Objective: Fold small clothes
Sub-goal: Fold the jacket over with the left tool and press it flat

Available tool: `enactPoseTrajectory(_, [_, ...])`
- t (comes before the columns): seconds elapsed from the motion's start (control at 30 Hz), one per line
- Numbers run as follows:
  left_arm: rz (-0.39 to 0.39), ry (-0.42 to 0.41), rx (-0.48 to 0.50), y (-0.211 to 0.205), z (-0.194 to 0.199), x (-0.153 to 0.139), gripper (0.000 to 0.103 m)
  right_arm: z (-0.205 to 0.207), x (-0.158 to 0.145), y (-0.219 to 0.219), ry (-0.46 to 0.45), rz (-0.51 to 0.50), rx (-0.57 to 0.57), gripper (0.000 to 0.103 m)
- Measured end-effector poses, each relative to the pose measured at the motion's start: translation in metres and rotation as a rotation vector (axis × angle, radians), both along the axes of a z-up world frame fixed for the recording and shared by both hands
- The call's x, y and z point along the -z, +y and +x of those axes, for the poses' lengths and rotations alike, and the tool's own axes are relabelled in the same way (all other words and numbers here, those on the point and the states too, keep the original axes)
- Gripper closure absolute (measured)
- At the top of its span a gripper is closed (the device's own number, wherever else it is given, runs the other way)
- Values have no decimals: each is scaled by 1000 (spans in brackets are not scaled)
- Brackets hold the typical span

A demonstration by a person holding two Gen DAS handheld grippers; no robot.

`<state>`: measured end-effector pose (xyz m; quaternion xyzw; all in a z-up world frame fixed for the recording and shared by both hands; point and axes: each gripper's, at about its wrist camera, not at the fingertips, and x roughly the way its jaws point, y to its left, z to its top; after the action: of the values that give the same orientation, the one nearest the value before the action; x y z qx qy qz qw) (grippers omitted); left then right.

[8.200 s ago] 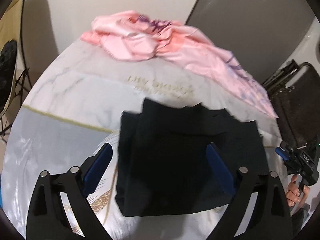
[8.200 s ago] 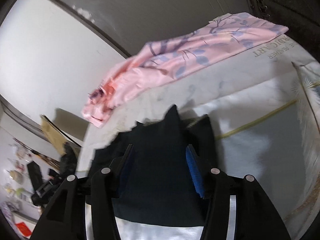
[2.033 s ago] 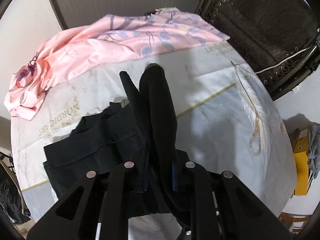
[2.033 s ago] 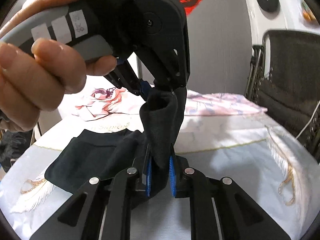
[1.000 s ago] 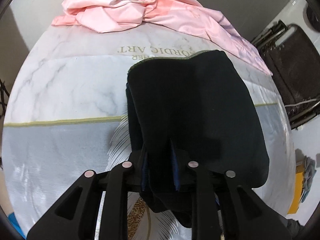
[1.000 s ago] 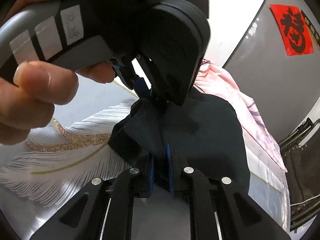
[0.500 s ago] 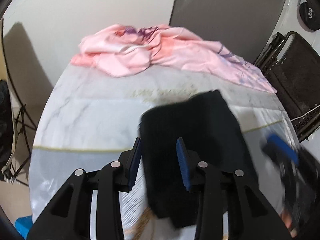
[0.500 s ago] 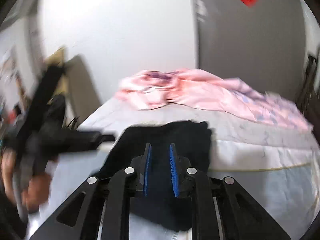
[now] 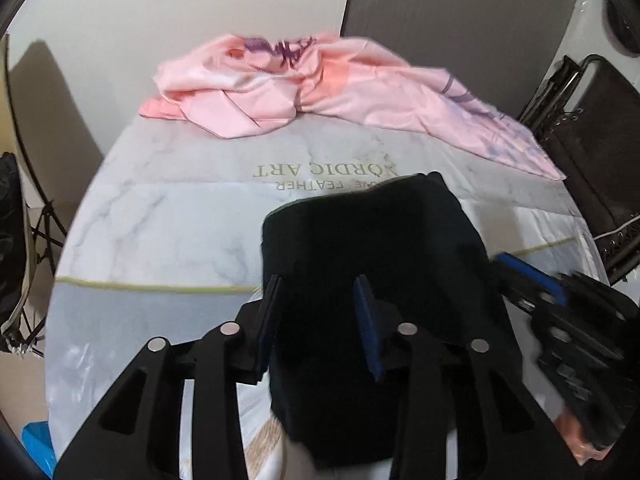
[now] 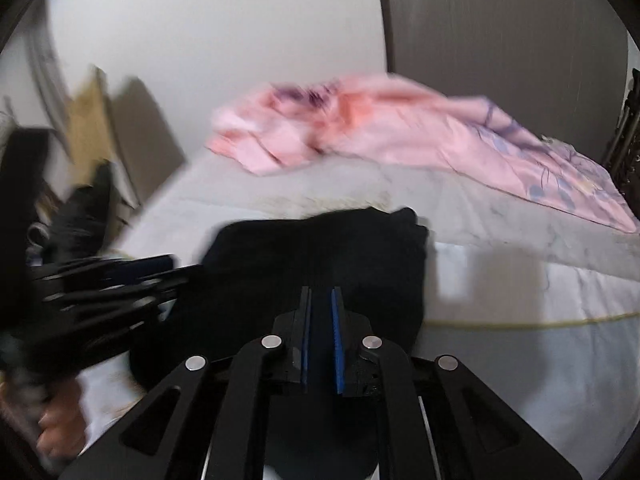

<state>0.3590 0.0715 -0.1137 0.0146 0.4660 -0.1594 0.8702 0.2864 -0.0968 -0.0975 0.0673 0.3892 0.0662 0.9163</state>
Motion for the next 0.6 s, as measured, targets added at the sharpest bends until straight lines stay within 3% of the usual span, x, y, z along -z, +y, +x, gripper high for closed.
enactPoseTrajectory(0.03, [3,14,4,1,-5,5,61,-11,0,2,-11,-3,-10,93])
enactPoseTrajectory(0.1, [46,75,11,-6,-7,32,54,-19,25,4,80,29,-22,93])
enactPoseTrajectory(0.17, [71,27,-21,-7,-13,43,42,-27,47,2,38,40,-8,96])
enactPoseTrajectory(0.23, [47,45,-39,-3,-12,44,42,-25,44,1,60,49,-2,96])
enactPoseTrajectory(0.3, [-42,103,-54,8,-12,35,56,-23,35,-4,89,77,5,97])
enactPoseTrajectory(0.4, [-159,64,-74,28,-29,14,54,-51,5,-20,-33,120,19,92])
enactPoseTrajectory(0.47, [-169,55,-83,29,-39,13,52,-62,5,-23,-32,121,23,92])
enactPoseTrajectory(0.53, [-159,80,-77,20,-44,29,50,-58,23,-20,46,137,3,92])
enactPoseTrajectory(0.6, [-111,97,-114,10,-45,53,45,-62,36,-11,5,77,3,95])
